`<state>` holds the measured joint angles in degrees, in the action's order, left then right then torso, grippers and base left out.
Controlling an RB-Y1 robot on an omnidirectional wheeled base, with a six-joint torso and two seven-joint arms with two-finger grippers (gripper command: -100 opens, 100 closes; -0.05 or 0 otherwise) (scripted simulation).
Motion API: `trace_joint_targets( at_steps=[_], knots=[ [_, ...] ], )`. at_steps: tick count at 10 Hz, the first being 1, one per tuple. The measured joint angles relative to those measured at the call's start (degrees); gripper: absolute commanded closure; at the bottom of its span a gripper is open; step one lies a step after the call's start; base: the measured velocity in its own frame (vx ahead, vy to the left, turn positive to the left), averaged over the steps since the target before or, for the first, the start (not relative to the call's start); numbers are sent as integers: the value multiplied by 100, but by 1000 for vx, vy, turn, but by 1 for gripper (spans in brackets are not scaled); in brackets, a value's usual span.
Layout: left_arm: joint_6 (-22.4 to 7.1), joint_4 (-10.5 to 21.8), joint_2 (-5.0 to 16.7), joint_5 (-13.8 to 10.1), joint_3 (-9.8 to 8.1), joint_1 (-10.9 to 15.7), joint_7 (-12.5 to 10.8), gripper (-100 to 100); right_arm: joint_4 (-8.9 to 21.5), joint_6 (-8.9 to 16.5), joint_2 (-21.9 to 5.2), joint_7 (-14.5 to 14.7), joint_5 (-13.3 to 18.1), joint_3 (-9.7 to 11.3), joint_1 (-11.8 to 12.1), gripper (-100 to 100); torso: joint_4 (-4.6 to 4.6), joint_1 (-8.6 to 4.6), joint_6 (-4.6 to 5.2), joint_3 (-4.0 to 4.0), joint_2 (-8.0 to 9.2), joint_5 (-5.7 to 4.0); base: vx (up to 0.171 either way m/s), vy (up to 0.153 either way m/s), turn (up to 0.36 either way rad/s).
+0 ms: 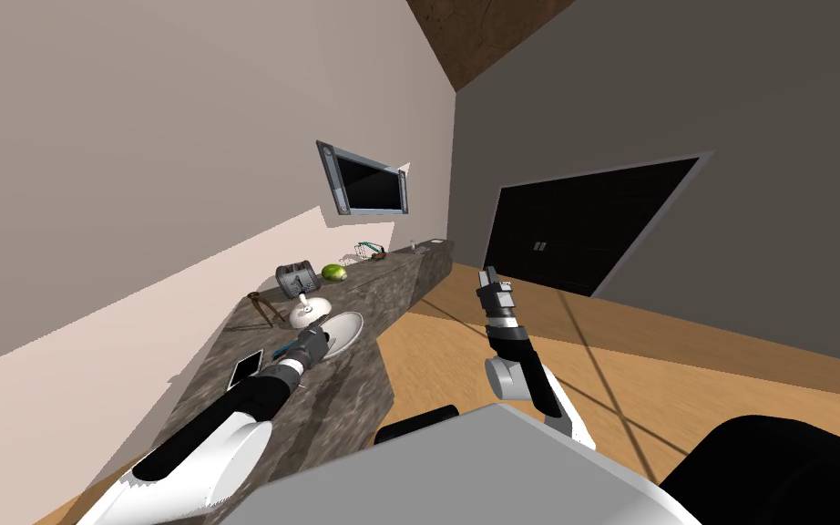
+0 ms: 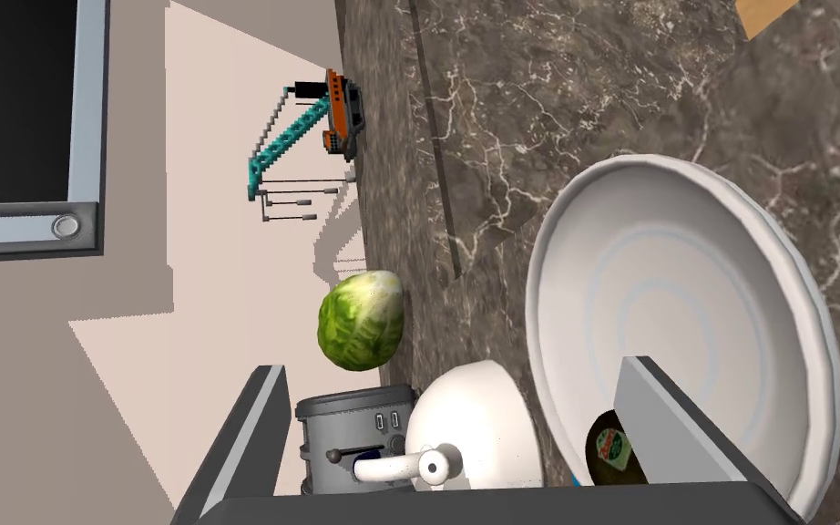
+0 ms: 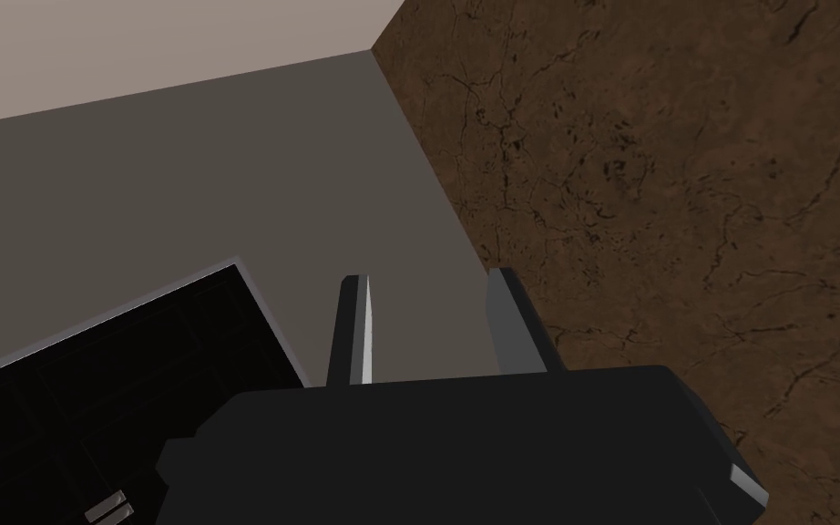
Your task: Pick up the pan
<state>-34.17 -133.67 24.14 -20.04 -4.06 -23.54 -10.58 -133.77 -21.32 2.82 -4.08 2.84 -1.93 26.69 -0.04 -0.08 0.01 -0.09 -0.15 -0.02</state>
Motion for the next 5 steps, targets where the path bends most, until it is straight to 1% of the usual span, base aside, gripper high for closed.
trace_joint_targets(
  at_steps=[2,3,4,5],
  knots=[
    [-333,50,115,-103,11,53,-88,-100,0,0,0,0,0,0,0,0,0,3,0,0,-1,0,39,-19,27],
    [-526,41,138,-121,21,62,-130,-100,0,0,0,0,0,0,0,0,0,3,0,-1,-1,1,39,-30,33],
    [-722,102,246,-213,11,128,-190,-100,0,0,0,0,0,0,0,0,-1,1,0,-1,-2,0,31,-20,17],
    [-865,141,325,-294,-8,121,-226,-100,0,0,0,0,0,0,0,0,0,4,0,0,1,0,36,-14,36]
  ],
)
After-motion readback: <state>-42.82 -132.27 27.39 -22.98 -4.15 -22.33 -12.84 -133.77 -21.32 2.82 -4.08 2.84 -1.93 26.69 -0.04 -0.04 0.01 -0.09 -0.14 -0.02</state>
